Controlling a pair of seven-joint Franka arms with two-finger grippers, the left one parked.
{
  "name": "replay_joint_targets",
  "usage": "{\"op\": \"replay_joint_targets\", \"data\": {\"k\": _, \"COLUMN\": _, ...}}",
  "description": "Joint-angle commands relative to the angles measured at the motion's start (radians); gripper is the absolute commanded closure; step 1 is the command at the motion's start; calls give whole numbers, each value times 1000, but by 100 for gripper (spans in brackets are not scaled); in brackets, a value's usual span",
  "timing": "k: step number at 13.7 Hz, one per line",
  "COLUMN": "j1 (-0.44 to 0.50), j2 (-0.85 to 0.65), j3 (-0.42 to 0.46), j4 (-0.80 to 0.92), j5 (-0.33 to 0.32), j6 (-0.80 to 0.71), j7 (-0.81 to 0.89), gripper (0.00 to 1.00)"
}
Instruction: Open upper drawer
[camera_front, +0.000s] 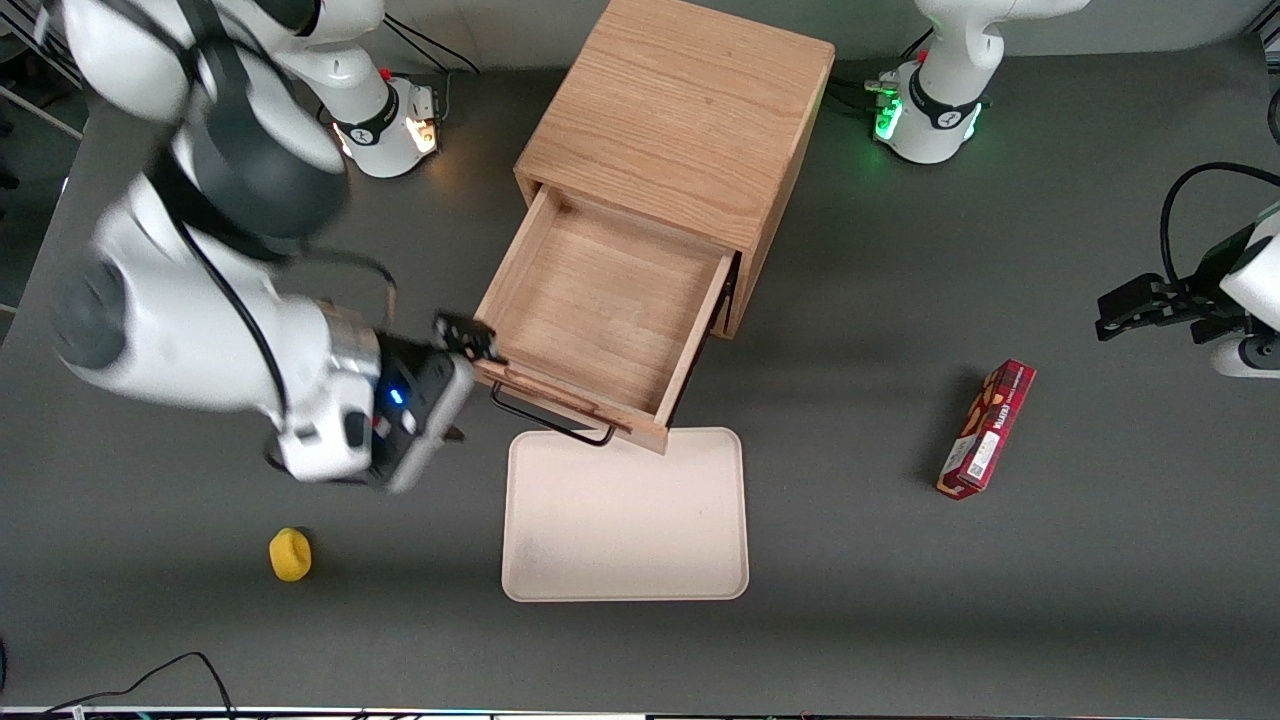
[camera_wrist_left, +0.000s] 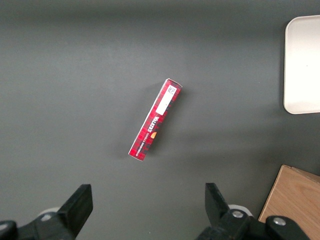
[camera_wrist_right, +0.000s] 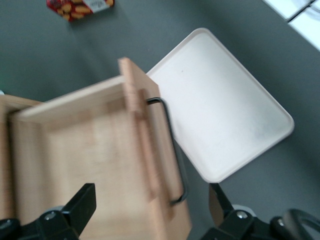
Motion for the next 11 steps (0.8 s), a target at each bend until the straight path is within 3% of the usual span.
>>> {"op": "replay_joint_targets", "data": {"k": 1, "j1": -3, "j2": -161, "j3": -10, "j4": -129, "j5": -51, "j6": -35, "j7": 198, "gripper": 0}}
{"op": "replay_joint_targets", "data": {"k": 3, "j1": -13, "j2": -279, "j3": -20, "j4": -243, "j5": -134, "j6": -66, "j7": 443, "gripper": 0}}
{"op": "replay_joint_targets", "data": {"k": 5, "j1": -74, "j2": -346, "j3": -28, "j4": -304, "j5": -116, "j6": -123, "j7": 674, "gripper": 0}}
{"op": "replay_joint_targets", "data": {"k": 6, "j1": -75, "j2": -381, "j3": -77, "j4": -311, "j5": -128, "j6": -274, "j7": 694, "gripper": 0}}
{"op": "replay_joint_targets", "data": {"k": 7, "j1": -76, "j2": -416, "j3": -130, "j4": -361, "j5": -143, "j6": -305, "j7": 693, "gripper": 0}}
{"op": "replay_joint_targets", "data": {"k": 9, "j1": -76, "j2": -549, "j3": -250, "j4": -560, "j5": -143, "j6": -235, "j7": 597, "gripper": 0}}
{"op": "replay_joint_targets", "data": {"k": 11, "j1": -76, "j2": -745, "j3": -336, "j4": -880, "j5": -133, "j6": -45, "j7": 528, "gripper": 0}}
